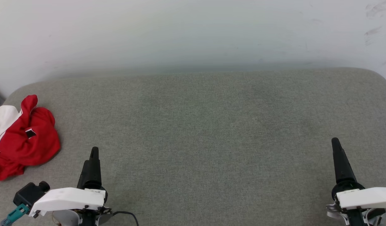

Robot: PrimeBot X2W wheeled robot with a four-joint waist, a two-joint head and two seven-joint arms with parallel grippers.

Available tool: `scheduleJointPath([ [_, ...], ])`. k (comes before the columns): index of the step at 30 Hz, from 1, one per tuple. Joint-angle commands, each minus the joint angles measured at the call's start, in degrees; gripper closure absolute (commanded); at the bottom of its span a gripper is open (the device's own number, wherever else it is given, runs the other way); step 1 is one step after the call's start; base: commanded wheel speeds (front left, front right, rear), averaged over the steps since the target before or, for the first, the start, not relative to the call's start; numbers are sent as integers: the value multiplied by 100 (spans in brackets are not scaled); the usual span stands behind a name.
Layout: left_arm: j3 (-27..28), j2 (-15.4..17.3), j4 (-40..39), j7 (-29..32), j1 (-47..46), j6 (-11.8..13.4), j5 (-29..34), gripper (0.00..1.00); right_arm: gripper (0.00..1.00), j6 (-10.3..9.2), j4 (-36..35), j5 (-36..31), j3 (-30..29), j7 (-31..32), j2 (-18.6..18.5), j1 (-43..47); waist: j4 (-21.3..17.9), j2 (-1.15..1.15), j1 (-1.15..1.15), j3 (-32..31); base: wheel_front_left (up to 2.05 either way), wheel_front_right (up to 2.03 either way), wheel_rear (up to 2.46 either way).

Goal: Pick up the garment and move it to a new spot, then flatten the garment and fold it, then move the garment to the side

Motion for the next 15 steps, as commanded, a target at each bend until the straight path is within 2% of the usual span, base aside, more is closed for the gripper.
scheduleJointPath([
  [1,-58,13,-166,-69,-25,95,295,0,0,0,-165,-302,32,-65,-12,-10,1,0,0,3,0,0,0],
  [8,-238,14,-277,-208,52,371,1138,0,0,0,-281,-1160,126,-204,-13,68,6,0,0,17,0,0,0],
  [15,-425,49,-353,-341,89,509,1954,0,0,0,-373,-1817,206,-334,-12,125,8,0,0,36,0,0,0],
])
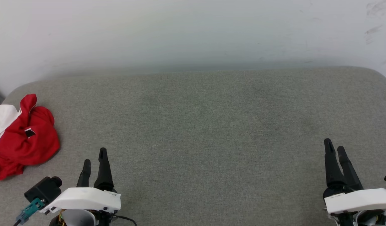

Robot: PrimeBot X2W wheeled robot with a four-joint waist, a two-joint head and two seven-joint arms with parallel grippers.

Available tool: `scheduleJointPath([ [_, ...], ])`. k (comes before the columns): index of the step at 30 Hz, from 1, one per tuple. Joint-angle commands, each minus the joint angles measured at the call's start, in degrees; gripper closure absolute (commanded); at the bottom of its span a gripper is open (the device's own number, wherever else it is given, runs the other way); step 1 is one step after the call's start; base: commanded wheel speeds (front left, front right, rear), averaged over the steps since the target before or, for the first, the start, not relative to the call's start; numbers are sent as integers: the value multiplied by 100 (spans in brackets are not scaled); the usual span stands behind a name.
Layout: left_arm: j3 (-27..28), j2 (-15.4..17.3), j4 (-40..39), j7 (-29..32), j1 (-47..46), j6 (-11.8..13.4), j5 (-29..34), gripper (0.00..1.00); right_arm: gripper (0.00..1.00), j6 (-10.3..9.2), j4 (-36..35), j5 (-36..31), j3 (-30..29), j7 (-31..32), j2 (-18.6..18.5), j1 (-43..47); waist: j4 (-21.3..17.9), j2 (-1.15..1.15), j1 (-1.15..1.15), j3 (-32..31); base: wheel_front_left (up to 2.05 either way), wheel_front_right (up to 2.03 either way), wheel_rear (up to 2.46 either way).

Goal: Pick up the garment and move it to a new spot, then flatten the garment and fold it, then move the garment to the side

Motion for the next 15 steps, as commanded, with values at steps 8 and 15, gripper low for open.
scheduleJointPath([
  [8,-226,136,-186,-198,38,206,849,0,0,0,-188,-809,78,-191,-12,66,-1,0,0,-12,0,0,0],
  [15,-390,209,-241,-310,105,276,1282,0,0,0,-249,-1314,121,-305,-12,163,3,0,0,-36,0,0,0],
])
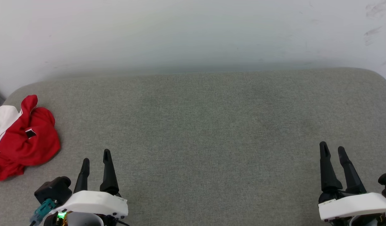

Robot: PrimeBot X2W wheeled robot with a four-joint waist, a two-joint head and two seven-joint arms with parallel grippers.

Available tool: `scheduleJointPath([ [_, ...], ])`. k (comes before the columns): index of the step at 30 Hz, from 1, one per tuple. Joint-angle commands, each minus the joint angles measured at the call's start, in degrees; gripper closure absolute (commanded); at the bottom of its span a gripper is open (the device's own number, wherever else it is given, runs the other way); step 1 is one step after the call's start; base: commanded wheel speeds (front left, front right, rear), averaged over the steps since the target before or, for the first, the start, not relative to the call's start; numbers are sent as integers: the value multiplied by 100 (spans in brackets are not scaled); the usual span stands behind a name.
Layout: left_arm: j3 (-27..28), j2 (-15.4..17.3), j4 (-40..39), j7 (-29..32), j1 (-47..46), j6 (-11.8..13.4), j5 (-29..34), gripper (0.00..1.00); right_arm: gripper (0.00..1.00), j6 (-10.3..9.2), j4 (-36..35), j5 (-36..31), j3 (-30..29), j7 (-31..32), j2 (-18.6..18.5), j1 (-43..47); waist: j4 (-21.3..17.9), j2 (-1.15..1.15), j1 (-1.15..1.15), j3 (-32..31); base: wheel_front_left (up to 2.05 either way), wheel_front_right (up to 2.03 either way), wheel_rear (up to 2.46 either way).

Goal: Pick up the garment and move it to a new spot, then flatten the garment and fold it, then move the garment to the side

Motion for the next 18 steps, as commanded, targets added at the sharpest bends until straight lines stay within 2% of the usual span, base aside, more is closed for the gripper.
scheduleJointPath([
  [1,-56,33,-97,-73,-4,30,198,0,0,0,-102,-210,27,-70,-12,46,2,0,0,-7,0,0,0],
  [18,-395,180,-214,-306,180,152,1165,0,0,0,-187,-1146,92,-300,-12,215,7,0,0,-29,0,0,0],
])
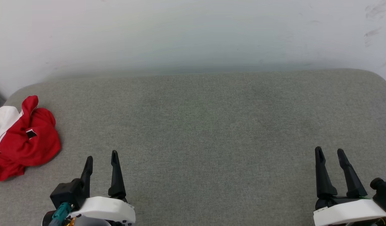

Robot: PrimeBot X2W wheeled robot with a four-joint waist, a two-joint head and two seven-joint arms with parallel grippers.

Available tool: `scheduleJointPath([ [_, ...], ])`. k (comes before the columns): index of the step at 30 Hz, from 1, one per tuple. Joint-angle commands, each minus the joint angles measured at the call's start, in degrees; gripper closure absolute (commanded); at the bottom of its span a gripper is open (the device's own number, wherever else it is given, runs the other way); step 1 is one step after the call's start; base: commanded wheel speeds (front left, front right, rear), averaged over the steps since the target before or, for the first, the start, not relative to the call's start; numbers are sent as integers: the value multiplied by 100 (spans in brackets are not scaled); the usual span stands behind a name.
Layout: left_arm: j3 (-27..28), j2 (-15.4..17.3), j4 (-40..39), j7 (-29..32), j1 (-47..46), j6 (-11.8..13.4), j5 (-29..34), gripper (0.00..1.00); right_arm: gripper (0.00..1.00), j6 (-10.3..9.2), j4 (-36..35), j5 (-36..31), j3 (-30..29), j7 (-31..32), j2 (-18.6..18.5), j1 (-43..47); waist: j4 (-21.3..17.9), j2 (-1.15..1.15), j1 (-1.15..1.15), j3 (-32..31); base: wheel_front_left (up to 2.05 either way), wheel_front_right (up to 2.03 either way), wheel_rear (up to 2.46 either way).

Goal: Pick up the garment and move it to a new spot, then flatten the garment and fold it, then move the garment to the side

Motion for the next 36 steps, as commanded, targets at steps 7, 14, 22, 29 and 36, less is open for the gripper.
scheduleJointPath([
  [7,-102,24,-53,-134,73,62,427,0,0,0,-117,-455,25,-123,-11,98,-4,0,0,-9,0,0,0],
  [14,-146,7,-35,-217,131,102,770,0,0,0,-167,-778,35,-209,-11,144,3,0,0,-14,0,0,0],
  [22,-162,-29,4,-307,181,102,1133,0,0,0,-235,-1074,49,-308,-10,203,12,0,0,-11,0,0,0],
  [29,-136,-59,29,-385,212,89,1424,0,0,0,-281,-1304,74,-377,-10,234,12,0,0,-21,0,0,0],
  [36,-88,-110,100,-459,278,17,1675,0,0,0,-318,-1462,109,-461,-10,276,4,0,0,-34,0,0,0],
])
